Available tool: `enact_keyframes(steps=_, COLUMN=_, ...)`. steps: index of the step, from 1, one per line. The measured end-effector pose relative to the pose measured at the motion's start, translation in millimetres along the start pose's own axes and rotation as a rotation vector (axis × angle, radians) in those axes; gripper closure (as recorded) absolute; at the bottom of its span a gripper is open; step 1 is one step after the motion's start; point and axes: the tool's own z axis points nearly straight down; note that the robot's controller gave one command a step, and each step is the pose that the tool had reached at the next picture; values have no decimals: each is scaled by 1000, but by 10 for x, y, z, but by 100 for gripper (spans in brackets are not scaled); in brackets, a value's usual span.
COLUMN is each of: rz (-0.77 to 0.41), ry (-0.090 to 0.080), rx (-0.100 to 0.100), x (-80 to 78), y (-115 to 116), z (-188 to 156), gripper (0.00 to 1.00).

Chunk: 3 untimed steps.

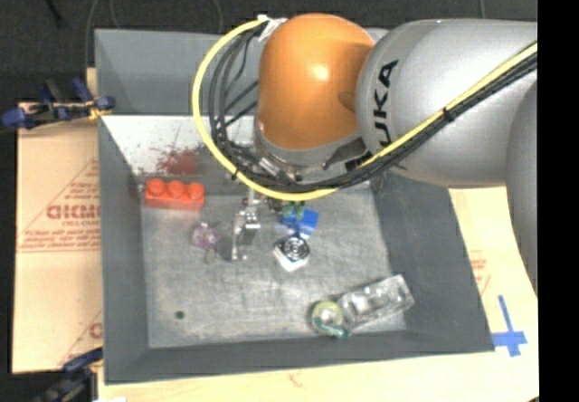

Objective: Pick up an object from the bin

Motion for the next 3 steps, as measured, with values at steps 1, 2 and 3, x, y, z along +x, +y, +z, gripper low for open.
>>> enact_keyframes(steps=1, rz=119, ry=-3, rx=-1, x=-303, y=-245, z=1658, gripper=0)
enact_keyframes(steps=2, rz=122, ry=-4, rx=-2, x=-309, y=-242, z=1628, gripper=100)
enact_keyframes(steps=3, rz=100, ry=-12, rx=-2, x=-632, y=-267, z=84, gripper=100)
